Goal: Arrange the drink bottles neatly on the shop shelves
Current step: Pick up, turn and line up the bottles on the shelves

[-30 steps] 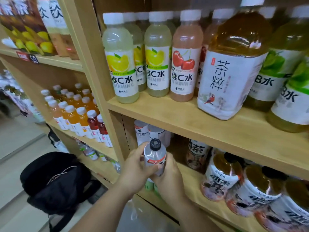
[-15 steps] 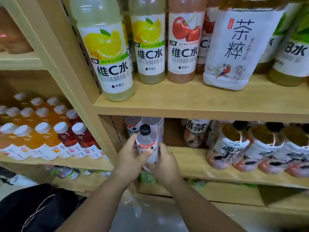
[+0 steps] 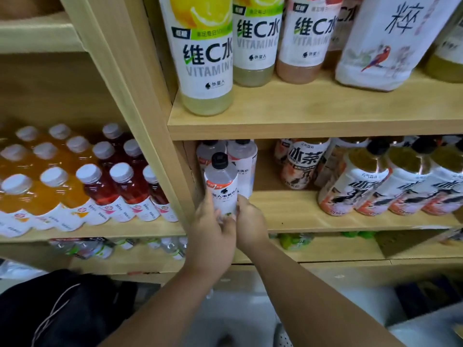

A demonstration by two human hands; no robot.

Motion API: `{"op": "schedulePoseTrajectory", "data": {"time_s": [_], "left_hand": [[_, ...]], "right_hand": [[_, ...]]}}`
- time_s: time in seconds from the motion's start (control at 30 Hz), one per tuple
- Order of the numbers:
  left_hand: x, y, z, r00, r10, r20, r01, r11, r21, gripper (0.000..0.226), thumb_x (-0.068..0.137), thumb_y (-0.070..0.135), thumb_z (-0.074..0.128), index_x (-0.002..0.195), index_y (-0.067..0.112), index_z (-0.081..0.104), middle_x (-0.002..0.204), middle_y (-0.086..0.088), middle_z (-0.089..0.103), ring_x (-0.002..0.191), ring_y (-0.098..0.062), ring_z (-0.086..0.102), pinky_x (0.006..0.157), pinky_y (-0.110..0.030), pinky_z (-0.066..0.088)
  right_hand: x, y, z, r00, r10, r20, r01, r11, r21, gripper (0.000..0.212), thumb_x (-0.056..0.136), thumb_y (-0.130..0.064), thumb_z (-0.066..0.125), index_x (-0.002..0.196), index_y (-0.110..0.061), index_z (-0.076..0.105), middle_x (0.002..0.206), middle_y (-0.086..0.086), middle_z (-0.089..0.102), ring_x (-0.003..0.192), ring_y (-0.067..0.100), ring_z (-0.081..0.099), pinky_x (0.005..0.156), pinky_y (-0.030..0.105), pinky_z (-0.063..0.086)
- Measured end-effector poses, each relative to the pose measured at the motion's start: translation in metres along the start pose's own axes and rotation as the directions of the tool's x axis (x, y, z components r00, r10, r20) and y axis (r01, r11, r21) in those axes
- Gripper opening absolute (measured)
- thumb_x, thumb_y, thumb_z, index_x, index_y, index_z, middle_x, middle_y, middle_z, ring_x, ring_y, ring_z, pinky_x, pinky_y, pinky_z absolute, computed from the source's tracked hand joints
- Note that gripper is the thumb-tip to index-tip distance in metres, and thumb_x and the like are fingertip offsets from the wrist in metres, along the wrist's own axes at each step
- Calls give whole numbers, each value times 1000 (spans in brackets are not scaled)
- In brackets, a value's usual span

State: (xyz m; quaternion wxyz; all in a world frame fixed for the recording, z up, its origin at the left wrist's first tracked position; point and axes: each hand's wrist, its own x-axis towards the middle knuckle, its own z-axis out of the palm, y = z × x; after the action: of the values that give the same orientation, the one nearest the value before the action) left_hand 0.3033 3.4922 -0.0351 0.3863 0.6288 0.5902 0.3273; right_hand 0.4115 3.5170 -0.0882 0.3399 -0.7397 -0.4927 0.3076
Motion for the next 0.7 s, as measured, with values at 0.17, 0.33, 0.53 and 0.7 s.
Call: {"op": "schedulePoseTrajectory", "data": {"time_s": [0.17,0.33,0.53,0.7], "left_hand": [[1,-12,-11,994,-21,109,15,998,53,78,103,32,52,162,35,1,167,8,25,151,-10,31,121,-37,32],[5,-20,-12,983,-60,171,60,998,5,76,105,37,48,161,39,-3,167,5,27,151,-14,32,122,-39,31],[5,-23,-8,989,-93,111,99,994,-51,77,103,38,51,162,36,2,167,4,28,151,-14,32,122,-45,32],[-11,-14,-11,984,-106,140,103,994,32,75,103,37,51,163,32,5,163,-2,36,148,-22,39,119,-46,35]], "right_hand": [[-4,-10,7,1000,-11,10,11,1000,8,23,86,-27,71,88,-27,49,74,-11,53,69,10,50,53,19,29],[-6,-18,2,998,-38,49,39,998,-39,28,88,-29,70,111,-17,60,92,0,65,80,18,56,58,24,37],[-1,-18,3,990,-26,138,39,995,-90,39,93,-22,61,130,-13,52,106,11,68,90,26,61,74,33,46],[-3,-14,4,989,-28,149,40,996,-78,31,97,-21,57,127,-15,55,108,10,69,98,30,63,87,44,54]]}}
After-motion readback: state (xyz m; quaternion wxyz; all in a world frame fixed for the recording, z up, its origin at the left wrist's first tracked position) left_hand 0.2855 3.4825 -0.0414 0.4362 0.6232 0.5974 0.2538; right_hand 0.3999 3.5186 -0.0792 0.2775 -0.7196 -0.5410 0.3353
